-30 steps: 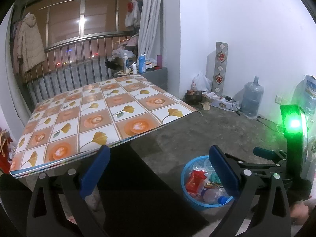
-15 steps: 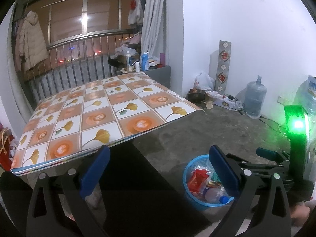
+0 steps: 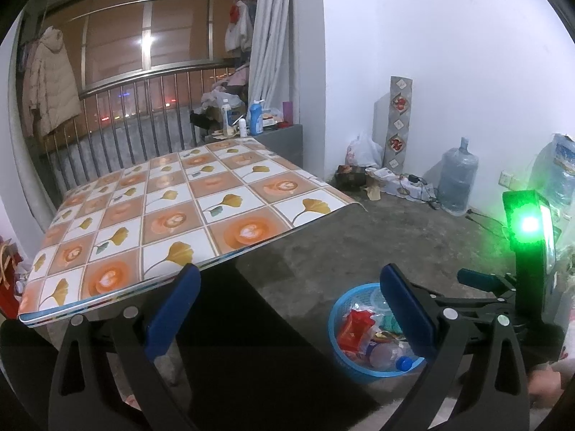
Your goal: Collect trash
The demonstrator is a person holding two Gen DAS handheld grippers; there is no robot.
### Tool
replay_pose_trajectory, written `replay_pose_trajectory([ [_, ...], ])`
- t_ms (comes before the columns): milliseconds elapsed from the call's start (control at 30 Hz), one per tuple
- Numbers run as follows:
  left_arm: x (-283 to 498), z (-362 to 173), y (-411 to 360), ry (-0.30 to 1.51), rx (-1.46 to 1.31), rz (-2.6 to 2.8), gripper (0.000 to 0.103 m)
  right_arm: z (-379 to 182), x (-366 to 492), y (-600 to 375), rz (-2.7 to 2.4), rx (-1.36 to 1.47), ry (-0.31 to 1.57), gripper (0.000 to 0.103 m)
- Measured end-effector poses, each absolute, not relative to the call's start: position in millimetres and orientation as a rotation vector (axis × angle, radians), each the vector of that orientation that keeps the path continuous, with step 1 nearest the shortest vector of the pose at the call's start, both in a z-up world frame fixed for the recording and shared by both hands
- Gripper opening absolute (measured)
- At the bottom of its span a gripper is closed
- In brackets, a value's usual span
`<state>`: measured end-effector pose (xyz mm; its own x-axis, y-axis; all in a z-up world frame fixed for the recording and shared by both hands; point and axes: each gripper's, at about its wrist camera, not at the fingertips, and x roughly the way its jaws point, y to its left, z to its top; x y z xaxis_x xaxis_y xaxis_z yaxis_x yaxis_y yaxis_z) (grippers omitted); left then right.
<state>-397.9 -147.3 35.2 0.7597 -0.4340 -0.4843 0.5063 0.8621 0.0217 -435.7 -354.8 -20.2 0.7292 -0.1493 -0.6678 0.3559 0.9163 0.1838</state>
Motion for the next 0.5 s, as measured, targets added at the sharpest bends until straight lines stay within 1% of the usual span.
replay_pose_trajectory([
  [233, -393.4, 30.2, -151.9, 0.557, 0.150, -0.609, 0.098, -20.4, -435.7, -354.6, -0.283, 0.311, 0.702, 0.095],
  [500, -393.9, 29.5, -150.4, 0.552, 0.161, -0.548, 0.098, -21.1, -436.4, -355.8, -0.284, 0.320, 0.710, 0.095],
])
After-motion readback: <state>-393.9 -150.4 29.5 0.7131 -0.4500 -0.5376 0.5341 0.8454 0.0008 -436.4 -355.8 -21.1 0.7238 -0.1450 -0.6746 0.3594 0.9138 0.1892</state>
